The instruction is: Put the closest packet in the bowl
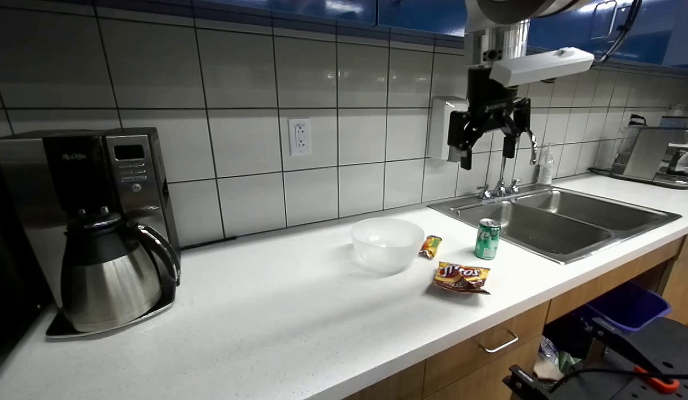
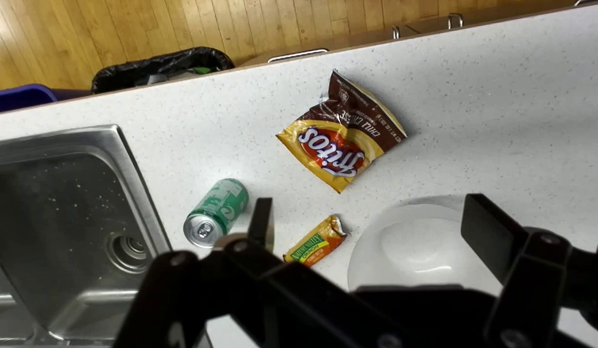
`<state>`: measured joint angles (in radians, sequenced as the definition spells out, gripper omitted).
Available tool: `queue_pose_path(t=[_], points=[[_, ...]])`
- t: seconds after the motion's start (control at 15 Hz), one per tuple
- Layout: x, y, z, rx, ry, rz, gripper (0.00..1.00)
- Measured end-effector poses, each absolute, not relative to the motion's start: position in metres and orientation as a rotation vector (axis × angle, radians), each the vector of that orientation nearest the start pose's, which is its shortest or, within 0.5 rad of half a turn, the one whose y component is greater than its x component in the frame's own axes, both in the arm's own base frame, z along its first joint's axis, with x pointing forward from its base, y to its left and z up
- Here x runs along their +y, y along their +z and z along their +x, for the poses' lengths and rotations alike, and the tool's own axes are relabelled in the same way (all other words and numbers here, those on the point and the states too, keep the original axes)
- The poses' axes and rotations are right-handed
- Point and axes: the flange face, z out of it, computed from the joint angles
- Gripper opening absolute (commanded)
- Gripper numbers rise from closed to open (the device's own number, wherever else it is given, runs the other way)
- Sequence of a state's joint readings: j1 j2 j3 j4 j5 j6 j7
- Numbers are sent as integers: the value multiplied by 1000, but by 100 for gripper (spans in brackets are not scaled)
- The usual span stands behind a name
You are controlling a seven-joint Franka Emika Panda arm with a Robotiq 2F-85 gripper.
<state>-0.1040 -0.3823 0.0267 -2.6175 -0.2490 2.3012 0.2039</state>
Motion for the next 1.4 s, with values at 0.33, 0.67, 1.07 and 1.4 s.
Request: queue_pose_path(t=[0.33, 0.67, 1.07, 1.4], points=[[-45, 360, 402, 381, -91, -3307, 100], [-51, 332, 401, 499, -71, -3287, 100], [-57, 295, 403, 560, -94, -3276, 100], [-62, 265, 405, 593, -123, -3280, 100]])
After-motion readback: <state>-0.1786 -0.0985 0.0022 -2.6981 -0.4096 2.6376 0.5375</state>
